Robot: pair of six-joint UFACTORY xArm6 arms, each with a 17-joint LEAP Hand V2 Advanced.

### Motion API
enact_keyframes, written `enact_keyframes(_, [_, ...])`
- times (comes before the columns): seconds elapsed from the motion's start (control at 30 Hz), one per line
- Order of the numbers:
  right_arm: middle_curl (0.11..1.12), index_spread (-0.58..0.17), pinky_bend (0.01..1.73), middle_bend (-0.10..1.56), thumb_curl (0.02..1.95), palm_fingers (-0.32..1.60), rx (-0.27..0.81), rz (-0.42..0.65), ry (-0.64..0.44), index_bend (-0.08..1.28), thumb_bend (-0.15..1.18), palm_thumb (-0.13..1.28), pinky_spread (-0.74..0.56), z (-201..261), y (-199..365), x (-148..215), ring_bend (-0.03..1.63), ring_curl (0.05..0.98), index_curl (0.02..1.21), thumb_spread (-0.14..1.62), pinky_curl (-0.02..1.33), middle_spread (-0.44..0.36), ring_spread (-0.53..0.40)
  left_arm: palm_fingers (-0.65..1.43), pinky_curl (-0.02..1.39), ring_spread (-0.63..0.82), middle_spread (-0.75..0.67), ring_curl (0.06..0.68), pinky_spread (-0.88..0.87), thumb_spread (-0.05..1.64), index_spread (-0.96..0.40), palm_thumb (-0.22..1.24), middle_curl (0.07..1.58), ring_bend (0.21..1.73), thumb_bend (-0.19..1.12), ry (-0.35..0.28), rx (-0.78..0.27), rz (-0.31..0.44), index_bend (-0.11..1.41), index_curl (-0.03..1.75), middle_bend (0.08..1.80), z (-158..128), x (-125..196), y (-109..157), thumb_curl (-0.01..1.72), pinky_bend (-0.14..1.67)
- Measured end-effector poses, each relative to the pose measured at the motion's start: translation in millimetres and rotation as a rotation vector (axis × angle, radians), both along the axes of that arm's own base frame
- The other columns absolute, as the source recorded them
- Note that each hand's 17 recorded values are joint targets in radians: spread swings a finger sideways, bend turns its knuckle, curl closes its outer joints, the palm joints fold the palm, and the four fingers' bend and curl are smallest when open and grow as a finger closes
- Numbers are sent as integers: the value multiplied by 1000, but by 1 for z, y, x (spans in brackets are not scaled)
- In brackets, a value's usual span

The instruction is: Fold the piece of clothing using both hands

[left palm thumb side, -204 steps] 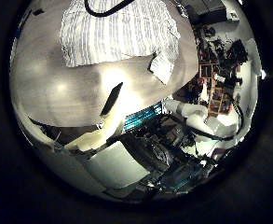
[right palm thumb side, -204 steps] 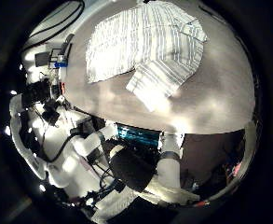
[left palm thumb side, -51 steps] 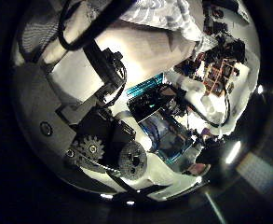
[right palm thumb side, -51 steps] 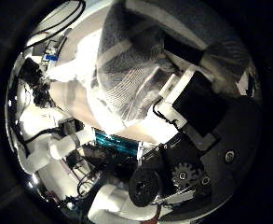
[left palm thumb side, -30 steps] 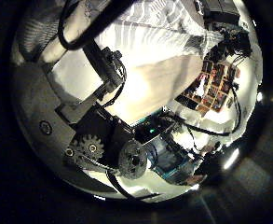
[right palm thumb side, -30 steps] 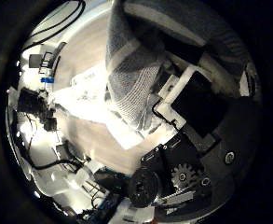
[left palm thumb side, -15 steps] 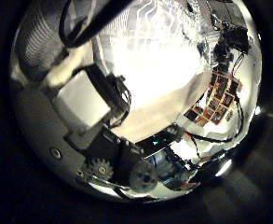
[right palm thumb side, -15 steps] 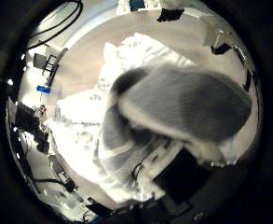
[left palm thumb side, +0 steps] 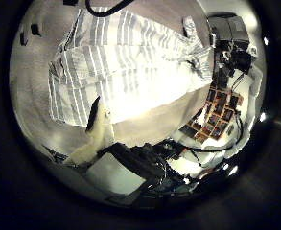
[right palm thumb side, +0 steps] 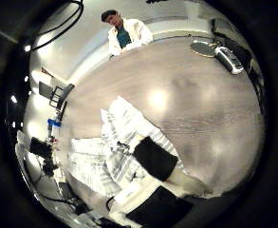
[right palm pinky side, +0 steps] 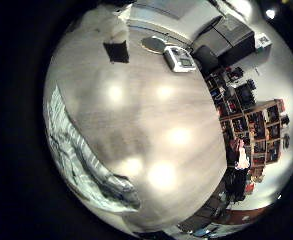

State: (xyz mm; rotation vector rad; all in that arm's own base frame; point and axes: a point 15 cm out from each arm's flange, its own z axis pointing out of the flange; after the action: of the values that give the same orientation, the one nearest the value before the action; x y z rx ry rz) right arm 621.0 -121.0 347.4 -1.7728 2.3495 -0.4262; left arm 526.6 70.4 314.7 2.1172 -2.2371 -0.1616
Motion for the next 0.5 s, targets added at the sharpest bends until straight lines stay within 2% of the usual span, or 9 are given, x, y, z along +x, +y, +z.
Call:
enact_keyframes(0.2, [497, -287, 870, 541, 322, 255, 89, -47, 256, 160, -35, 210, 323, -15, -17, -77, 1010, 390, 404, 1205, 580, -24, -8, 5, 665, 221, 258, 352, 221, 1165, -7, 486, 496, 802, -22, 80, -90, -73, 164, 649, 193, -6, -30, -31, 401, 403])
enact_keyframes(0.37, [485, -242, 877, 544, 308, 248, 242, -18, 312, 161, -27, 179, 302, -24, -9, -98, 1011, 378, 381, 1190, 569, -11, -23, 20, 594, 275, 273, 327, 358, 1178, 17, 462, 459, 763, -21, 149, -165, -91, 173, 576, 189, -28, -52, -57, 384, 348])
enact_keyframes(0.5, [471, -212, 884, 528, 298, 222, 279, -19, 384, 171, -26, 159, 298, -51, -6, -111, 987, 362, 373, 1175, 562, 12, -10, 38, 552, 305, 276, 312, 408, 1189, 24, 450, 433, 743, -19, 169, -180, -89, 172, 531, 185, -56, -60, -67, 373, 330])
